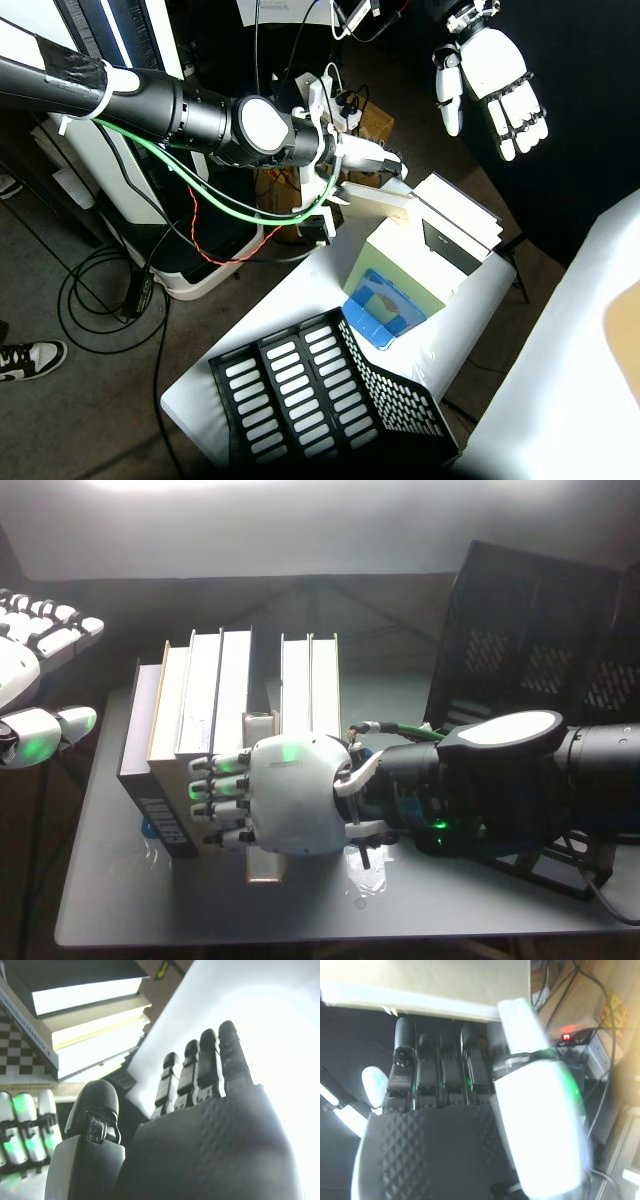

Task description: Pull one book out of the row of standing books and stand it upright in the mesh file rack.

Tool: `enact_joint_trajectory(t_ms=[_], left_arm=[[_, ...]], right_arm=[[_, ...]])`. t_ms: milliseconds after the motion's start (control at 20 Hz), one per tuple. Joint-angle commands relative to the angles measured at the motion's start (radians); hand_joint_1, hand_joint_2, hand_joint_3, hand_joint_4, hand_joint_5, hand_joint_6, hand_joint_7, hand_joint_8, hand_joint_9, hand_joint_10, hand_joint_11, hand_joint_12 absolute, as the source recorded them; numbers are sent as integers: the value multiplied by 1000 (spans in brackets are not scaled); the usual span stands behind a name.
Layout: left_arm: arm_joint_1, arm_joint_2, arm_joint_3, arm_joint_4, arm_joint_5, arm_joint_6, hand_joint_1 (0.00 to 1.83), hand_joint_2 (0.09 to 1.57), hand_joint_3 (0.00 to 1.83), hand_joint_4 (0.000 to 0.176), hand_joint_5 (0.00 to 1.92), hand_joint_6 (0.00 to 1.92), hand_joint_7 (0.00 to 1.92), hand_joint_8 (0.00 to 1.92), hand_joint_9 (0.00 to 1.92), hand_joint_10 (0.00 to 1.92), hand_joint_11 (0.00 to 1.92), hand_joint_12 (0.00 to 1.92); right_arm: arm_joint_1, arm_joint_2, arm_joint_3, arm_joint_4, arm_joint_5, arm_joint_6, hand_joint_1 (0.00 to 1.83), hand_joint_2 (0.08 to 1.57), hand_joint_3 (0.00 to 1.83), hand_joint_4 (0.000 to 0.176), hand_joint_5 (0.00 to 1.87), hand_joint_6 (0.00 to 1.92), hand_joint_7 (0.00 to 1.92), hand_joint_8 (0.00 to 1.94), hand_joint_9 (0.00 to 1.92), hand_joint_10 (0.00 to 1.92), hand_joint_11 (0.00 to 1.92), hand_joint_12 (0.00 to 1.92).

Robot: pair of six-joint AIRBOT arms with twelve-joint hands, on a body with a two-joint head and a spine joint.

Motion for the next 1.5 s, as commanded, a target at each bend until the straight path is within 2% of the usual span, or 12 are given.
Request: enact_joint_trajectory(t_ms=[0, 100, 150, 250, 500, 750, 800, 900, 1050, 1200, 1250, 1450], left_arm=[[-3, 10, 3, 2, -118, 3, 104, 1451, 4, 61, 0, 0, 0, 0, 0, 0, 0, 0], [-3, 7, 5, 2, -118, 3, 111, 1459, 6, 49, 0, 0, 0, 0, 0, 0, 0, 0], [-4, 5, 6, 3, -118, 3, 123, 1460, 5, 51, 0, 0, 0, 0, 0, 0, 0, 0], [-4, 2, 7, 5, -118, 3, 151, 1460, 2, 43, 0, 0, 0, 0, 0, 0, 0, 0], [-6, -6, 12, 9, -122, 3, 169, 1455, 0, 49, 0, 0, 0, 0, 0, 0, 0, 0], [-20, -22, 22, 23, -119, 3, 149, 1467, 4, 40, 0, 0, 0, 0, 0, 0, 0, 0], [-23, -27, 24, 26, -118, 2, 147, 1466, 3, 44, 0, 0, 0, 0, 0, 0, 0, 0], [-28, -33, 27, 32, -115, 2, 170, 1462, 0, 36, 0, 0, 0, 0, 0, 0, 0, 0], [-34, -39, 31, 37, -116, 2, 132, 1459, 0, 47, 0, 0, 0, 0, 0, 0, 0, 0], [-42, -42, 33, 47, -118, -1, 129, 1463, 1, 47, 0, 0, 0, 0, 0, 0, 0, 0], [-46, -45, 37, 56, -118, -10, 130, 1462, 1, 56, 0, 0, 0, 0, 0, 0, 0, 0], [-66, -61, 49, 102, -118, -50, 121, 1454, 0, 65, 0, 0, 0, 0, 0, 0, 0, 0]], right_arm=[[1, -3, -1, 2, 46, -5, 1186, 1348, 88, 21, 153, 6, 21, 4, 0, 0, 0, 0], [0, -10, 7, 2, 44, -5, 1187, 1348, 88, 21, 153, 6, 21, 4, 0, 0, 0, 0], [-2, -13, 11, 0, 44, -5, 1187, 1348, 88, 21, 153, 6, 21, 4, 0, 0, 0, 0], [-6, -23, 21, -11, 36, -5, 1187, 1347, 89, 21, 153, 6, 21, 4, 0, 0, 0, 0], [-21, -56, 61, -32, 1, -5, 1187, 1347, 90, 21, 153, 6, 21, 3, 0, 0, 0, 0], [-37, -88, 109, -53, -34, -5, 1187, 1346, 91, 21, 153, 6, 21, 3, 0, 0, 0, 0], [-38, -92, 117, -58, -40, -5, 1187, 1346, 91, 21, 153, 6, 21, 3, 0, 0, 0, 0], [-40, -94, 124, -64, -49, -5, 1187, 1346, 91, 21, 153, 6, 21, 3, 0, 0, 0, 0], [-42, -97, 139, -69, -60, -5, 1187, 1346, 92, 21, 153, 6, 21, 3, 0, 0, 0, 0], [-42, -97, 144, -72, -64, -5, 1187, 1345, 93, 21, 153, 6, 22, 2, 0, 0, 0, 0], [-42, -97, 145, -72, -67, -5, 1187, 1345, 93, 21, 153, 6, 22, 2, 0, 0, 0, 0], [-42, -97, 136, -75, -85, -5, 1187, 1345, 94, 21, 153, 5, 22, 2, 0, 0, 0, 0]])
